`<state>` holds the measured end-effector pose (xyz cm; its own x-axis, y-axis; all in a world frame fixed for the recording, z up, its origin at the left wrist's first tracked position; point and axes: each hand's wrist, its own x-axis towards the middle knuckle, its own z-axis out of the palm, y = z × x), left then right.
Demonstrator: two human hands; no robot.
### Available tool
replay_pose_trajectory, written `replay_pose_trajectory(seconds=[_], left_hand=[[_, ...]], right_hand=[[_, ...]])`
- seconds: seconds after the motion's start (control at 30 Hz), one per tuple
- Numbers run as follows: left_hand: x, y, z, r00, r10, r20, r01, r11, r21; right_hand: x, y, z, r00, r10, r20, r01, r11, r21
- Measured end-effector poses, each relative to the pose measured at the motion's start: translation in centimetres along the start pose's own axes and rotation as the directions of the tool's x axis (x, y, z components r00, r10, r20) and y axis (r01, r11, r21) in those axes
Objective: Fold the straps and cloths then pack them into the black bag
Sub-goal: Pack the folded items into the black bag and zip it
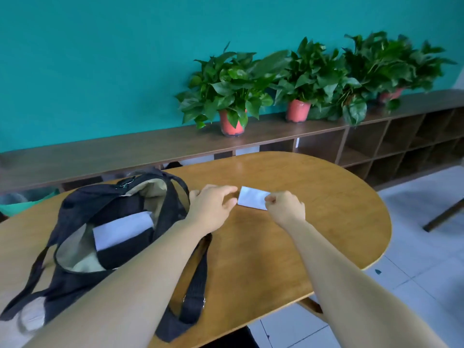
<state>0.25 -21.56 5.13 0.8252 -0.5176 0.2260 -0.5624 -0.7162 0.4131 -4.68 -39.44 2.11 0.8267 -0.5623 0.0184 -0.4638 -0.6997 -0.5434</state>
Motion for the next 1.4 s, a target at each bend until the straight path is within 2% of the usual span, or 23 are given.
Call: replay_pose_trajectory(seconds=[0.17, 0.47, 0.63, 0.77, 0.93, 1.2, 1.27, 1.4], left_hand=[[3.8, 0.3, 4.3, 0.983, -0.151, 0.102, 0.157, 0.986, -0.053], [10.1, -1.2, 10.4, 0.927, -0.321, 0.194, 0.336, 0.94, -0.054], [12.5, -2.2, 12.5, 0.906, -0.384, 0.177, 0.405, 0.908, -0.108], [13.3, -2.4, 12.9, 0.832, -0.491, 0.26, 0.542, 0.819, -0.189], [12.7, -2.4, 12.3, 0.789, -0.512, 0.341, 0.608, 0.733, -0.305], [9.5, -1.0, 6.8, 0.821, -0.407, 0.4, 0.571, 0.58, -0.581], [8.5, -0.6, 4.7, 0.826, -0.395, 0.401, 0.563, 0.55, -0.618], [6.5, -0.1, -0.1, 0.846, -0.364, 0.39, 0.532, 0.523, -0.666]], right_hand=[[4.3, 3.4, 1.4, 0.962, 0.271, -0.042, -0.27, 0.963, 0.019], [9.9, 4.2, 3.8, 0.902, 0.422, 0.088, -0.423, 0.906, -0.007], [11.4, 4.7, 5.0, 0.904, 0.41, 0.117, -0.417, 0.908, 0.035], [11.8, 4.6, 4.7, 0.897, 0.403, 0.181, -0.425, 0.899, 0.104], [11.2, 4.6, 4.1, 0.906, 0.371, 0.205, -0.415, 0.876, 0.247], [8.3, 4.3, 0.5, 0.932, 0.171, 0.319, -0.347, 0.674, 0.652], [7.3, 3.8, -1.1, 0.939, 0.128, 0.319, -0.319, 0.667, 0.673], [4.9, 1.1, -4.0, 0.949, 0.063, 0.307, -0.254, 0.729, 0.636]])
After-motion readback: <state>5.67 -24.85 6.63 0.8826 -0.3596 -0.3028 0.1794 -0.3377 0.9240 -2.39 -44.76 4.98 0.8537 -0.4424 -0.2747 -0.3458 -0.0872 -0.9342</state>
